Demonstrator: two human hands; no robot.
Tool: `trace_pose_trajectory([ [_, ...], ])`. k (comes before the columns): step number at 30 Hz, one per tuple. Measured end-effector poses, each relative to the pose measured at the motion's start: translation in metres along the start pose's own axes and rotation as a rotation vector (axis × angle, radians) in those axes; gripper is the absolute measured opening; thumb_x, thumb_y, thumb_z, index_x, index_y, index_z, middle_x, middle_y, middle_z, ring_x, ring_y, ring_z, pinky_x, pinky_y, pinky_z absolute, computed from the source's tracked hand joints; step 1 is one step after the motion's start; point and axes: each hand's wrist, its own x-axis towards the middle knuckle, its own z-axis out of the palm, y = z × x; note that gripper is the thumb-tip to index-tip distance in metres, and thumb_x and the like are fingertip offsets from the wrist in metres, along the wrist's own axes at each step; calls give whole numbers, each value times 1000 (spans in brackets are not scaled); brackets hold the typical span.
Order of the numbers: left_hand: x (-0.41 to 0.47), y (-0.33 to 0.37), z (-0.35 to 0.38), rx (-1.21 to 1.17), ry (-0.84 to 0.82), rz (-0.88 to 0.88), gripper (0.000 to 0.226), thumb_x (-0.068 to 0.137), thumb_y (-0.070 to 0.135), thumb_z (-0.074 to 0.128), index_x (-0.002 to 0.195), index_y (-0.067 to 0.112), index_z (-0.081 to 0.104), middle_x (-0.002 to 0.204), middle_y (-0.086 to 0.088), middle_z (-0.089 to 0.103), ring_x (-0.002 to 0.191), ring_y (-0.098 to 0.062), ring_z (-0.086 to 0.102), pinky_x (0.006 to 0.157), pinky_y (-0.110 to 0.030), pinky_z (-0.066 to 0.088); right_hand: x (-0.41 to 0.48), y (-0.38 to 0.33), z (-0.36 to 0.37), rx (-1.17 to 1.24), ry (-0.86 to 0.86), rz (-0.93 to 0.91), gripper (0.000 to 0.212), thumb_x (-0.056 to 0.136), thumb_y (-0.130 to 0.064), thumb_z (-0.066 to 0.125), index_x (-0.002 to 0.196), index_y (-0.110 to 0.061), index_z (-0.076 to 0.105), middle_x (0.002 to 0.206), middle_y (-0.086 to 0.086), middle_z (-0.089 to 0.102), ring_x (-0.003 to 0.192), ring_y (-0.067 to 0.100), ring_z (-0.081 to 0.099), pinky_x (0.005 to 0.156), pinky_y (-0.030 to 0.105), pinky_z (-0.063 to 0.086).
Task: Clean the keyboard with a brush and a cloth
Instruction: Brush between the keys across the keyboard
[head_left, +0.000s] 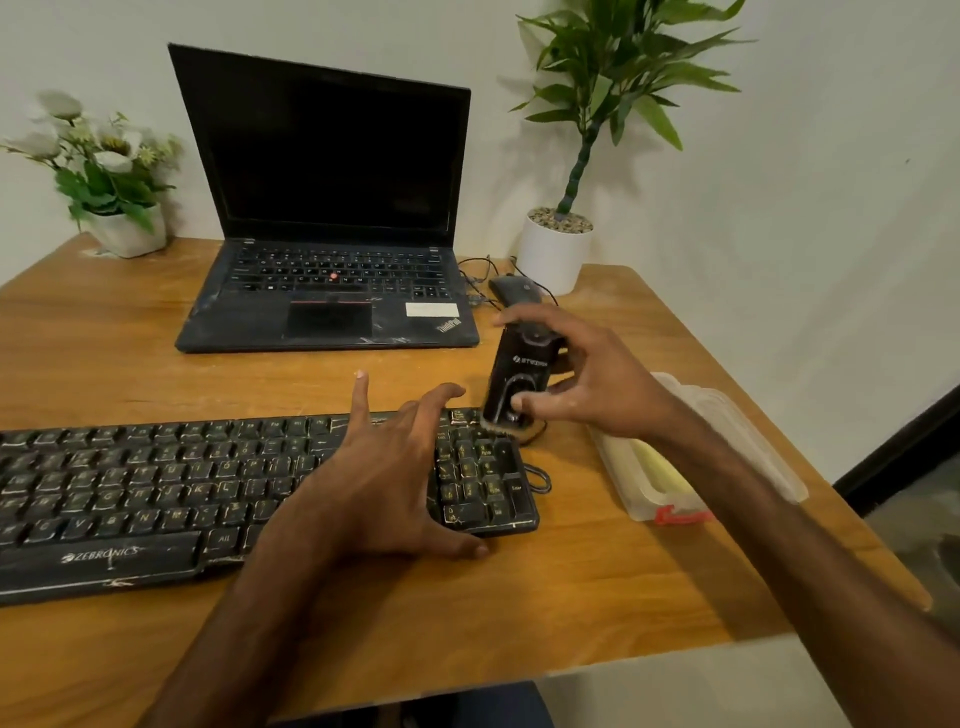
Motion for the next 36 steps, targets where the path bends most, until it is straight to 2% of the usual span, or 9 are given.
trace_pose_trajectory([
  [2, 1, 0, 1, 2, 3, 0, 145, 57, 95, 58, 155, 20, -18, 162, 0, 31, 149, -12, 27, 112, -61, -28, -6, -2, 8, -14, -45, -52, 67, 76, -6, 80, 133, -28, 52, 126, -15, 55, 112, 11, 60, 76, 27, 60],
  [7, -1, 2, -1, -28, 8, 4, 143, 57, 92, 62, 155, 22, -16, 160, 1, 34, 148, -11, 29, 112, -60, -29, 12, 1, -8, -356, 126, -88, 71, 76, -12, 79, 136, -30, 47, 130, -3, 57, 109, 13, 60, 76, 30, 60],
  [10, 0, 1, 0, -21, 5, 2, 144, 57, 92, 61, 155, 21, -17, 161, 0, 33, 149, -12, 29, 112, -61, -28, 10, -8, 0, -231, 36, -135, 68, 78, -10, 78, 137, -26, 48, 131, -9, 53, 113, 8, 57, 79, 19, 57],
  [13, 0, 0, 2, -19, 11, 6, 144, 57, 93, 61, 154, 22, -18, 161, 0, 34, 149, -12, 29, 113, -62, -26, 7, -9, 2, -453, -109, -194, 71, 80, -14, 77, 141, -28, 45, 130, -6, 57, 114, 10, 57, 86, 24, 55],
  [16, 0, 0, 2, -12, 10, 5, 143, 57, 93, 61, 153, 24, -19, 160, -1, 35, 148, -13, 29, 113, -62, -25, 6, -7, -13, -663, -86, -180, 75, 80, -17, 78, 144, -32, 42, 130, 2, 59, 113, 16, 58, 86, 30, 54],
  [21, 0, -1, 4, -35, 33, 7, 144, 56, 94, 61, 154, 24, -17, 158, -2, 40, 148, -13, 31, 112, -60, -28, 1, -14, 7, -343, -76, -210, 68, 80, -11, 77, 140, -24, 48, 132, -12, 55, 116, 2, 55, 89, 19, 53],
  [26, -1, -1, 4, -24, 26, 10, 142, 57, 94, 61, 153, 24, -17, 159, -3, 38, 148, -13, 30, 113, -61, -27, 6, -1, -15, -625, -39, -139, 74, 80, -18, 78, 143, -32, 41, 130, 4, 59, 113, 18, 58, 87, 37, 57],
  [31, 0, -2, 4, -26, 20, 5, 143, 56, 94, 60, 153, 25, -19, 159, -3, 37, 149, -13, 29, 113, -62, -25, -2, -12, 6, -274, 14, -168, 68, 79, -8, 78, 138, -26, 48, 128, -15, 54, 112, -4, 55, 81, 12, 53],
  [36, 0, -1, 4, -24, 22, 8, 142, 57, 93, 62, 153, 24, -18, 160, -3, 36, 149, -13, 29, 113, -62, -26, -2, 2, -3, -456, 42, -150, 70, 80, -15, 77, 140, -29, 46, 132, 1, 59, 114, 13, 58, 84, 36, 59],
])
